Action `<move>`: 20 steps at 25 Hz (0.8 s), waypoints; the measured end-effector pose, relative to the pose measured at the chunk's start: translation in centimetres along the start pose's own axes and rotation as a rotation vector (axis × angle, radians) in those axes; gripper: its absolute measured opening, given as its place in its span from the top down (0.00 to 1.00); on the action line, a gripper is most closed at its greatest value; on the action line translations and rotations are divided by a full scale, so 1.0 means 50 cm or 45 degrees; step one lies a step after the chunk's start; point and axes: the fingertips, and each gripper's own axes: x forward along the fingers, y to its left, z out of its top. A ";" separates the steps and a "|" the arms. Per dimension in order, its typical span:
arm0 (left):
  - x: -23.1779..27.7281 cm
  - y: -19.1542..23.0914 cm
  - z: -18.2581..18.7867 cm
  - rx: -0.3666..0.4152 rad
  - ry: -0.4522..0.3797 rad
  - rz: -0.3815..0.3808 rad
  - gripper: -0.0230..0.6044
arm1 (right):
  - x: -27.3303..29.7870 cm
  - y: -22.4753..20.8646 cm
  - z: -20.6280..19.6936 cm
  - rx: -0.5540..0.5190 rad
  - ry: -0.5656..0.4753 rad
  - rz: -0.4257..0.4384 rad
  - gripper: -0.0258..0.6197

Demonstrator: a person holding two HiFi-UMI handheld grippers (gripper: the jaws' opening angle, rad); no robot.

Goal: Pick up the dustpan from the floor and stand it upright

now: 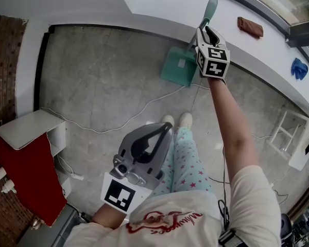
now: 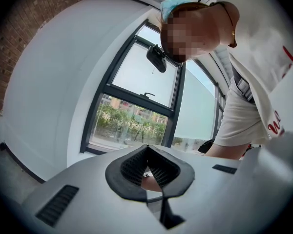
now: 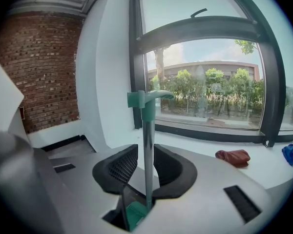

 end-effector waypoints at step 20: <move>0.038 -0.009 0.076 0.054 -0.063 -0.075 0.93 | -0.279 0.067 0.224 0.041 -0.311 0.008 0.90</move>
